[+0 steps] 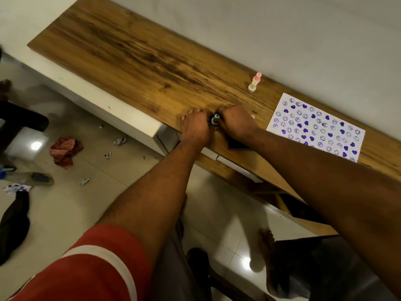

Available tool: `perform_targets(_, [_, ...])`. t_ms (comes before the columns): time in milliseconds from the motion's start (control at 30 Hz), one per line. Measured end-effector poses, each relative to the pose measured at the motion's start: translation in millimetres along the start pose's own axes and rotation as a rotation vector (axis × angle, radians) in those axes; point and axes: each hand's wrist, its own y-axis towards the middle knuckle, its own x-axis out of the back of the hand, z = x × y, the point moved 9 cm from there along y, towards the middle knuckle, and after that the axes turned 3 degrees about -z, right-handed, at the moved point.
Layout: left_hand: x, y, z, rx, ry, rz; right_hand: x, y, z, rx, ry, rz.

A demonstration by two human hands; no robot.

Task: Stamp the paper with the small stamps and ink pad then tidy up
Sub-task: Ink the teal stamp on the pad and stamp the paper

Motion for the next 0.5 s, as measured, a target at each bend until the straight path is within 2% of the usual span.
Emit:
perform_targets(233, [-9, 6, 1, -0.031, -0.03, 0.016, 2, -4, -7, 0.072, -0.001, -0.004])
perform_targets(500, [-7, 5, 3, -0.035, -0.071, 0.008, 17, -30, -25, 0.004, 0.062, -0.056])
